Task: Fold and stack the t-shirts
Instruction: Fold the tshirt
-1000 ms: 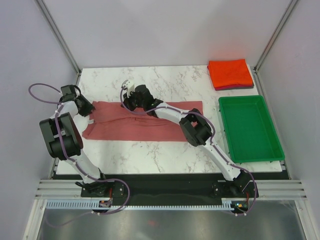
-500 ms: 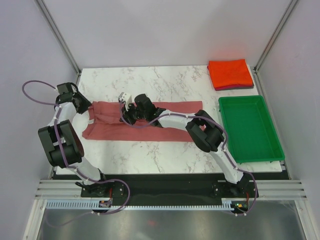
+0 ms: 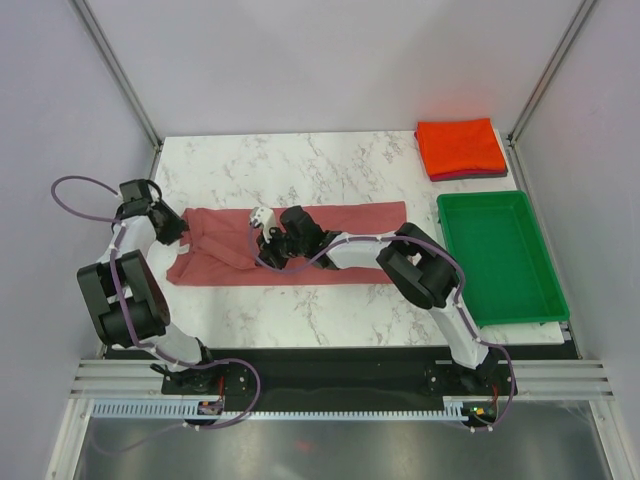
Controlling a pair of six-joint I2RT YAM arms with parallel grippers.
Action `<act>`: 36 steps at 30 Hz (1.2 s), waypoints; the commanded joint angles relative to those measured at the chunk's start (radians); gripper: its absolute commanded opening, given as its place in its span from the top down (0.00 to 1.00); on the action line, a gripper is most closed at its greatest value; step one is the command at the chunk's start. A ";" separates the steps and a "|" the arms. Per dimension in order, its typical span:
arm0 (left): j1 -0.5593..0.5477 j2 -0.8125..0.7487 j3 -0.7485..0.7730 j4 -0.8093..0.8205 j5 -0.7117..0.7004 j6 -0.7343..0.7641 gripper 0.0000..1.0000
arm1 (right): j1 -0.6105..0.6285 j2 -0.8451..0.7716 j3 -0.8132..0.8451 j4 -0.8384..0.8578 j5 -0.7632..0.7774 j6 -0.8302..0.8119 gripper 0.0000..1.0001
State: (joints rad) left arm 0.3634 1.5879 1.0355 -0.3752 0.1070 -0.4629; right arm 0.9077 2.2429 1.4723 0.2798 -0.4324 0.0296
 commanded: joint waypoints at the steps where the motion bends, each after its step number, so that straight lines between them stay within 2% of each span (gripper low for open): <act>1: 0.000 -0.043 -0.012 0.007 0.037 0.035 0.65 | 0.007 -0.069 -0.010 0.078 -0.042 0.001 1.00; 8: 0.000 -0.036 -0.009 0.007 0.146 0.067 0.68 | 0.007 -0.058 -0.009 0.094 -0.043 0.020 1.00; 16: -0.009 0.021 -0.025 0.001 0.161 0.082 0.64 | 0.007 -0.060 -0.007 0.088 -0.046 0.009 1.00; 27: -0.030 0.112 0.006 0.002 0.155 0.112 0.67 | 0.008 -0.039 0.008 0.102 -0.058 0.027 1.00; 29: -0.035 0.116 0.012 0.001 0.157 0.112 0.73 | 0.008 -0.039 0.008 0.099 -0.057 0.026 1.00; 31: -0.040 0.103 0.014 0.001 0.148 0.116 0.86 | 0.008 -0.039 0.008 0.099 -0.054 0.023 1.00; 33: -0.046 0.081 0.011 0.001 0.116 0.121 0.89 | 0.008 -0.037 0.010 0.098 -0.049 0.023 1.00; 34: -0.046 0.070 0.006 -0.002 0.097 0.124 0.95 | 0.010 -0.039 0.011 0.095 -0.043 0.021 1.00; 36: -0.053 0.026 0.005 -0.017 0.038 0.135 0.98 | 0.008 -0.039 0.016 0.084 -0.034 0.018 1.00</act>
State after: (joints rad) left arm 0.3206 1.6913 1.0145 -0.3882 0.2192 -0.3794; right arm 0.9081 2.2303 1.4639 0.3367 -0.4503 0.0559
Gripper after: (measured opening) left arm 0.036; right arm 0.009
